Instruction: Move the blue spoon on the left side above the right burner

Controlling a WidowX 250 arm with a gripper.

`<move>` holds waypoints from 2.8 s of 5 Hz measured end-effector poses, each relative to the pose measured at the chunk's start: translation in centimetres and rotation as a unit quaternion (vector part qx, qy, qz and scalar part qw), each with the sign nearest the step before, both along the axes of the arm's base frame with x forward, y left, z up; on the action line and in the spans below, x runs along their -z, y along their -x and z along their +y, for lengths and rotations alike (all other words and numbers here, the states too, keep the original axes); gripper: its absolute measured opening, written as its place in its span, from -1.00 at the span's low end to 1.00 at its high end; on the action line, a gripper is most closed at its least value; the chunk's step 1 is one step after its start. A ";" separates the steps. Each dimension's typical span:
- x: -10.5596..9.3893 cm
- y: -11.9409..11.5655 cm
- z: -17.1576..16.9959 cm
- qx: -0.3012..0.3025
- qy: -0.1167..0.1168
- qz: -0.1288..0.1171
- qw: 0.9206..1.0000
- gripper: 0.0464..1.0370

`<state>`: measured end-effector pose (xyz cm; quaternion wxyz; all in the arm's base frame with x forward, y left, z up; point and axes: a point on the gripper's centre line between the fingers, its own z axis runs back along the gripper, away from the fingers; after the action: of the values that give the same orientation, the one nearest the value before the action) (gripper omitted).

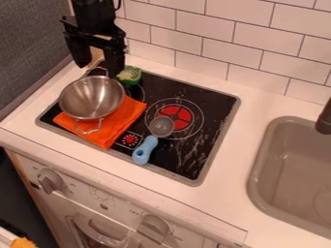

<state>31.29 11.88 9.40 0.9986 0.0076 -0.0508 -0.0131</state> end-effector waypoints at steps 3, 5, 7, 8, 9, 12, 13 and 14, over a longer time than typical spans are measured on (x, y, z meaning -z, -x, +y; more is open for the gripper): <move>3.3 3.4 -5.6 0.055 0.017 0.033 0.998 0.93; 6.3 5.0 -8.3 0.086 0.023 0.059 0.994 0.93; 8.7 5.0 -8.8 0.085 0.033 0.089 0.992 0.83; 8.8 5.1 -8.9 0.085 0.033 0.084 0.992 0.22; 8.6 5.2 -9.1 0.094 0.014 0.079 0.992 -0.22; 2.2 0.5 -8.7 0.036 -0.021 0.025 0.999 -0.23; 3.0 -2.9 -6.9 -0.024 -0.004 0.035 0.999 -0.23; 4.0 -5.4 -6.5 -0.045 0.003 0.040 0.998 -0.23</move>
<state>36.65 5.36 5.36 0.9994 0.0060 -0.0109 0.0321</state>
